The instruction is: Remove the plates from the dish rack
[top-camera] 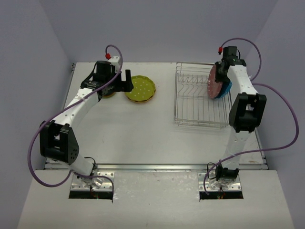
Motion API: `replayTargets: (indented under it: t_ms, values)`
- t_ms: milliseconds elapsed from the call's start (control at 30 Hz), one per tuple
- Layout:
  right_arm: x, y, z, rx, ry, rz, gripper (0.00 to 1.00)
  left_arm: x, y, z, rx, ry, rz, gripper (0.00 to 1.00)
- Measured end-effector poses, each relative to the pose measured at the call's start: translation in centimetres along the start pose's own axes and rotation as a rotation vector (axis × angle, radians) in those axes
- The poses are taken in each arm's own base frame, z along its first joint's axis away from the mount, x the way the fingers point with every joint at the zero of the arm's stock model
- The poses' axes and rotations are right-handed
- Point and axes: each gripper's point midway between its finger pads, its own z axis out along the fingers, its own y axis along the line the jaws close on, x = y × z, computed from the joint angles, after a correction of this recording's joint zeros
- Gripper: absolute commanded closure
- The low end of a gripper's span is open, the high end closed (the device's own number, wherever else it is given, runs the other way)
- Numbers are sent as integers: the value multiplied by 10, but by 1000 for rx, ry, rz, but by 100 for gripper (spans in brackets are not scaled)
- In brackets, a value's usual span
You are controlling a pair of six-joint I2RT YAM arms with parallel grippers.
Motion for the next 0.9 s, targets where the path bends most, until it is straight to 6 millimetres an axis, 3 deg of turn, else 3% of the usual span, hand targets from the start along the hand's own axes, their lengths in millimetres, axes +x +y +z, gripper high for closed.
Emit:
replayTargets:
  t_ms: [367, 633, 900]
  values:
    - [-10, -5, -14, 38, -28, -51, 100, 1, 0, 0, 0, 2, -3, 0]
    - [-27, -4, -38, 95, -89, -124, 100, 1, 1, 0, -3, 5, -5, 0]
    - [-43, 16, -51, 204, -149, -281, 100, 1, 1, 0, -7, 4, -7, 0]
